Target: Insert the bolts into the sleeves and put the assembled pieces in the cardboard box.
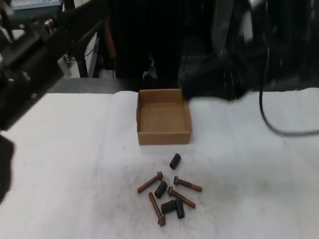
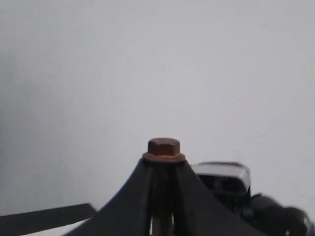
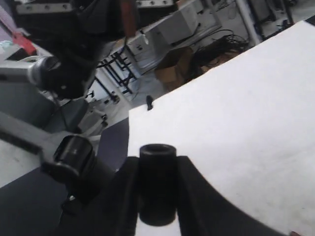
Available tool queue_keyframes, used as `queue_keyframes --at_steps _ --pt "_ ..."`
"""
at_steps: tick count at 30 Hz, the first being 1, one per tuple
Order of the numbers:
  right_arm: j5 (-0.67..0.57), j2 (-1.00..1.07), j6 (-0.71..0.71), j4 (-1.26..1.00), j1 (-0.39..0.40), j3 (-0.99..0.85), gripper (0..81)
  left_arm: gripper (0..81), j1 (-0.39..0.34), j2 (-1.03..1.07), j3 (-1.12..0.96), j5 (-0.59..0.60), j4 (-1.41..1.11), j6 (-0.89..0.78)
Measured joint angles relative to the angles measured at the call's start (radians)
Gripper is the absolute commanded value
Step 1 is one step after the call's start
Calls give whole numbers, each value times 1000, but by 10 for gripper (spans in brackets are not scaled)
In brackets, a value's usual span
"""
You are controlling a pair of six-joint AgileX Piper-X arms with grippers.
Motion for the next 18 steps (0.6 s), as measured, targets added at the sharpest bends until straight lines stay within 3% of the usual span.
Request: queue_keyframes --at_steps 6,9,14,18 --pt "-17 2 24 -213 74 125 3 4 -30 253 0 28 -355 -245" --pt "27 2 146 -478 138 179 3 4 -34 295 0 129 -513 -324" --pt "172 2 331 -738 187 222 3 4 -34 326 0 323 -542 -232" --pt "237 2 449 -897 202 248 3 4 -36 326 0 361 -553 -152"
